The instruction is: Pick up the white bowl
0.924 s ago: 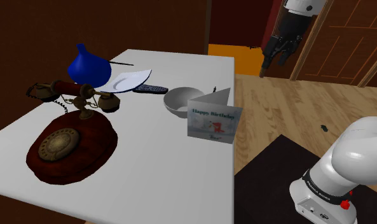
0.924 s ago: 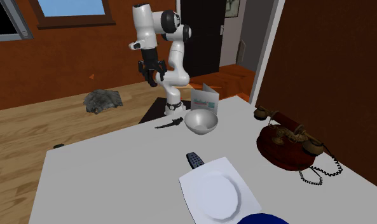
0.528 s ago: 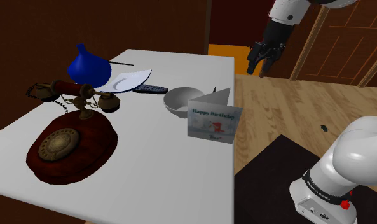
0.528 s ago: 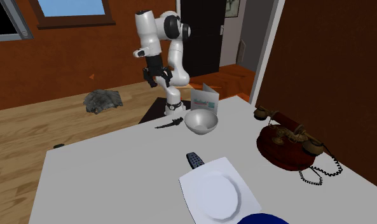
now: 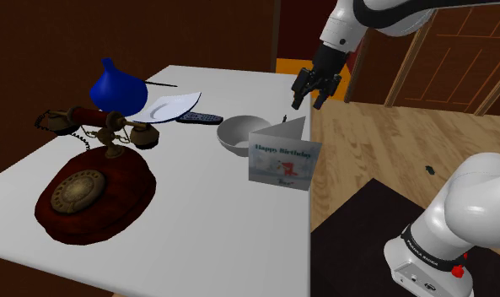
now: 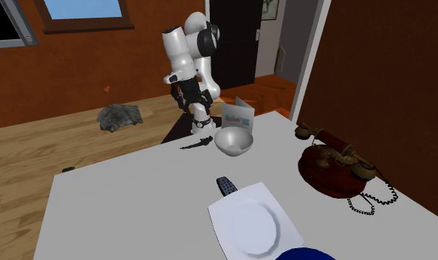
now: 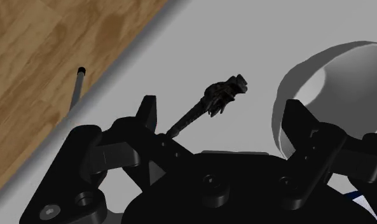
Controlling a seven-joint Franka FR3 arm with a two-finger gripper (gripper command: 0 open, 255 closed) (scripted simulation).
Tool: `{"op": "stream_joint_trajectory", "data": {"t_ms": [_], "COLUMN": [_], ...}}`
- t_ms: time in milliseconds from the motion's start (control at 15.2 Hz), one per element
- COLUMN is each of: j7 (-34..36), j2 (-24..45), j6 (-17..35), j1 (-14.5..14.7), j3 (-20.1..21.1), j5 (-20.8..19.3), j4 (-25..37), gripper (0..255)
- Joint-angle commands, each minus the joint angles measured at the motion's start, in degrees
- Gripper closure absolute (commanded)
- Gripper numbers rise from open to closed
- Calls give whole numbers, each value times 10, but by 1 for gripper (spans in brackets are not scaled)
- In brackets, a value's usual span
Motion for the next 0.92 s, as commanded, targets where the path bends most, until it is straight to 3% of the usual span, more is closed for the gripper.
{"op": "stream_joint_trajectory", "data": {"t_ms": [0, 462, 858], "j7": [6, 6, -13], "j2": [36, 143, 154], "j6": [38, 124, 167], "j1": [13, 50, 54], "j3": [11, 34, 36], "j5": [26, 100, 113], "j4": [7, 52, 18], "gripper": [0, 0, 0]}}
